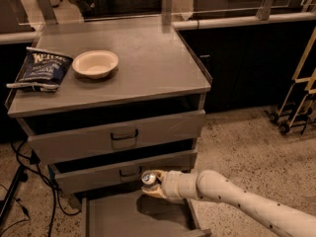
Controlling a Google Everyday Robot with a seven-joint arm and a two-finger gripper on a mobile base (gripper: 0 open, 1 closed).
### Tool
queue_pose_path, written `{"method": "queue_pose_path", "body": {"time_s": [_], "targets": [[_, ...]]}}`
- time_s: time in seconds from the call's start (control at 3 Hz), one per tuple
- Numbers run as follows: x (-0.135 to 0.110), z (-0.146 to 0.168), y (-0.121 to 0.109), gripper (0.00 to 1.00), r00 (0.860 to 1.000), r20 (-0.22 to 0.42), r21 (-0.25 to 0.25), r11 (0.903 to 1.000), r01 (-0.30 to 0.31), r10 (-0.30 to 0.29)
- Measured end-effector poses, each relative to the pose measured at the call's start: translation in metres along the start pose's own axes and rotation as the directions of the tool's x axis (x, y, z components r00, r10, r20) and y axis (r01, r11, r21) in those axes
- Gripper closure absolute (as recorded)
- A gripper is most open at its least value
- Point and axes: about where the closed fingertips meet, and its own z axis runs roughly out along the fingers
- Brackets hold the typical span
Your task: Pick redbull can from bottom drawer and place on counter
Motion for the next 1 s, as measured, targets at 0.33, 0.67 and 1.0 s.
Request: {"method": "queue_pose_path", "body": {"time_s": [0.33, 0.67, 1.0], "targets": [[0.0, 0.0, 0.002, 1.0, 1.0, 0.0, -0.007, 1.0, 0.0, 0.0], [-0.001, 0.001, 0.0, 1.0, 1.0, 0.006, -0.02, 0.9996, -0.022, 0.022], [-0.026, -0.028, -0.016, 1.0, 1.0, 0.02, 0.013, 0.9997, -0.019, 0.019]]}}
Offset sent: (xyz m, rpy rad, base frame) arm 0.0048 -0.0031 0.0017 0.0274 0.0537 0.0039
